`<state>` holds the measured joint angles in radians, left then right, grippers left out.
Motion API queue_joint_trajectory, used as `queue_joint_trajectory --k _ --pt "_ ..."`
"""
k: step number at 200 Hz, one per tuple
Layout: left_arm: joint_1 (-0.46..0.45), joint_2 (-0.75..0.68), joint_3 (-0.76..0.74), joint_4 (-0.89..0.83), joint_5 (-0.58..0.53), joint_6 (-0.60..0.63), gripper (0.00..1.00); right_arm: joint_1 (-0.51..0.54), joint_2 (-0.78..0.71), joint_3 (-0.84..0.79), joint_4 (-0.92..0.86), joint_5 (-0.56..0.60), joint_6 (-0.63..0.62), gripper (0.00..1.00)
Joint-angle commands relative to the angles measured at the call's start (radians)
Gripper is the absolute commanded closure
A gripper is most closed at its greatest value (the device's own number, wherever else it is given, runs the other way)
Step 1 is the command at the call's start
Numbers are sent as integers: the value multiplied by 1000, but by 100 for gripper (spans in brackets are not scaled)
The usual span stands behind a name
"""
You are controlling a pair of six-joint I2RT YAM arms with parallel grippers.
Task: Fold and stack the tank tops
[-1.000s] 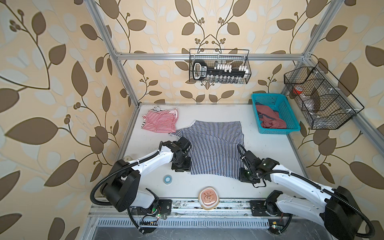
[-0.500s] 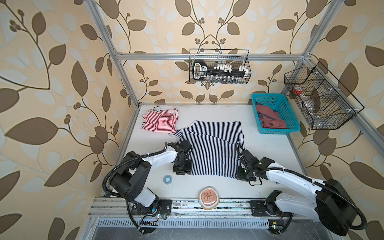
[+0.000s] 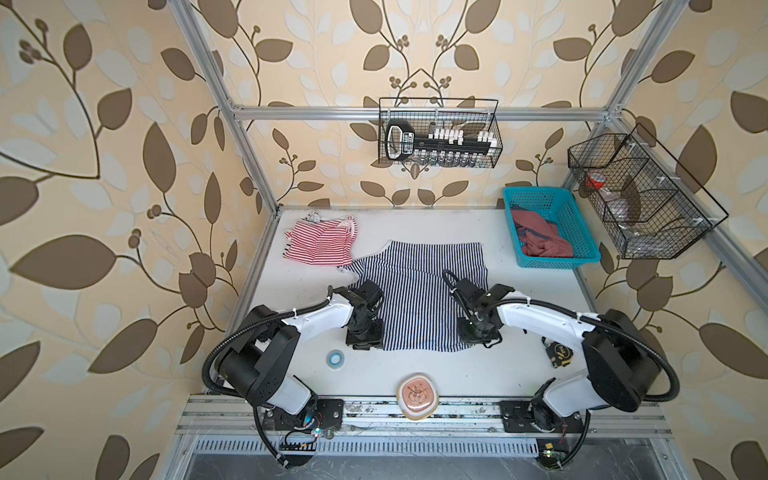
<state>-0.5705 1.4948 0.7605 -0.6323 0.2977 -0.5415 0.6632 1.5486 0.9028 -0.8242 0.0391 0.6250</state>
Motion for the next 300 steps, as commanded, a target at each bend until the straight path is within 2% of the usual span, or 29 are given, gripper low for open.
queue_joint_trajectory --k 1,46,90,113,123,137,155,167,176,213,258,300 --pt "-7 -25 -26 -10 -17 -20 58 24 24 79 -43 31 -44 66" --pt "-7 -26 -18 -14 -12 -14 58 35 -62 96 -39 56 -26 55" --pt "-7 -13 -15 -8 0 -6 58 28 -241 -19 -89 88 47 53" --pt "-7 -3 -13 -4 8 0 58 9 -347 -107 -115 84 92 62" --pt "-8 4 -10 -4 12 5 58 -3 -388 -143 -130 78 109 72" --pt "-6 14 -7 -3 17 9 58 -9 -427 -182 -144 74 125 81" --pt "-8 24 -3 -1 20 14 58 -22 -452 -225 -151 63 136 84" --pt "-8 29 0 0 23 17 58 -39 -447 -240 -146 57 132 78" --pt "-8 34 2 0 26 18 58 -51 -434 -247 -134 56 126 69" --pt "-7 35 8 -10 23 22 58 -97 -361 -276 -8 8 91 55" --pt "-7 33 17 -27 14 26 57 -111 -265 -287 115 -20 75 53" --pt "-8 39 22 -32 14 26 57 -120 -240 -279 170 -15 73 52"
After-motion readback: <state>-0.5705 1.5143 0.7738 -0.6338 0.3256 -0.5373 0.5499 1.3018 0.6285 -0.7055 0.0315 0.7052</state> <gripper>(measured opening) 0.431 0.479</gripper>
